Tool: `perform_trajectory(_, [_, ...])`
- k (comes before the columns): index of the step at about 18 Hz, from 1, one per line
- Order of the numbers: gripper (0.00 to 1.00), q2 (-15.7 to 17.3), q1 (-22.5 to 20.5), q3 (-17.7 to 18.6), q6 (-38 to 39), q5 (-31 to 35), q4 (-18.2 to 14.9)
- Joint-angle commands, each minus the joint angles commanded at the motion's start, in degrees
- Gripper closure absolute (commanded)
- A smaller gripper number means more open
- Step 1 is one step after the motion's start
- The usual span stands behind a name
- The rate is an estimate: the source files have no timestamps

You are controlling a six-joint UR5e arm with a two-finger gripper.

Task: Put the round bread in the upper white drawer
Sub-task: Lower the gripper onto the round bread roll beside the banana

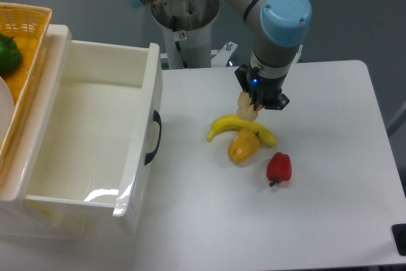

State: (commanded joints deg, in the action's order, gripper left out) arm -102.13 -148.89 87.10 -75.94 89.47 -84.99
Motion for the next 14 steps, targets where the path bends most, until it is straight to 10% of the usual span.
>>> perform_trajectory(14, [0.98,0.79,0.62,0.35,2.28,-0.79,-0.53])
